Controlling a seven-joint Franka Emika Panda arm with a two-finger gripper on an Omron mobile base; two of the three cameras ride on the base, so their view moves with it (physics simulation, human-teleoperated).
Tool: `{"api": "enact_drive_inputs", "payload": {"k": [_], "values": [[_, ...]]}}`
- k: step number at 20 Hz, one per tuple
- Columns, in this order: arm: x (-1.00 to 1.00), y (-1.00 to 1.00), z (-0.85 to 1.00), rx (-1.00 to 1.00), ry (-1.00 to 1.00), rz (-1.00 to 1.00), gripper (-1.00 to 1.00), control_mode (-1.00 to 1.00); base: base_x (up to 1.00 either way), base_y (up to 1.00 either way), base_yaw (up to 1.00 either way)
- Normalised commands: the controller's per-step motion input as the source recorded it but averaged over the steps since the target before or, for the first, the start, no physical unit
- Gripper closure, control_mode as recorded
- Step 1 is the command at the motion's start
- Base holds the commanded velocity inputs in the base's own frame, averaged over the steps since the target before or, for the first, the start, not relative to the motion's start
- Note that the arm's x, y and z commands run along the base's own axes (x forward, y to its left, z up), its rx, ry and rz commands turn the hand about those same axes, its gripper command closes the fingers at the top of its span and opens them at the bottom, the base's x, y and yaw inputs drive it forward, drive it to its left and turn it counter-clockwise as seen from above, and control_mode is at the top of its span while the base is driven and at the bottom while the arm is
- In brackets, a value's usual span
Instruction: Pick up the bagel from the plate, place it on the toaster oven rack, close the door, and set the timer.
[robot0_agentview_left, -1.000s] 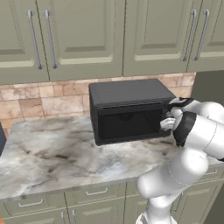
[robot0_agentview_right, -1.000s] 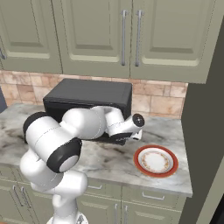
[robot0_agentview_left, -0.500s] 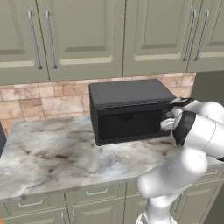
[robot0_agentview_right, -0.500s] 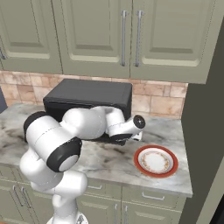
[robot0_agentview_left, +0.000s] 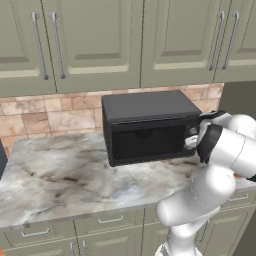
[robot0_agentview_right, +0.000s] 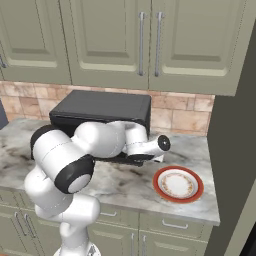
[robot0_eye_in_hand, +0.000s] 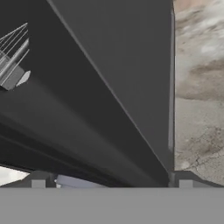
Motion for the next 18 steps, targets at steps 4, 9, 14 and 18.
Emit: {"api": "enact_drive_inputs", "payload": {"k": [4, 9, 14, 18], "values": [[0.19, -0.63, 0.00, 0.18, 0.07, 0.12, 1.00, -1.00, 0.00, 0.00, 0.00], [0.15, -0.74, -0.09, 0.16, 0.09, 0.13, 1.00, -1.00, 0.00, 0.00, 0.00], [0.07, -0.79, -0.19, 0.12, 0.09, 0.15, 1.00, -1.00, 0.00, 0.00, 0.00], [0.01, -0.85, -0.30, 0.11, 0.09, 0.17, 1.00, -1.00, 0.00, 0.00, 0.00]]}}
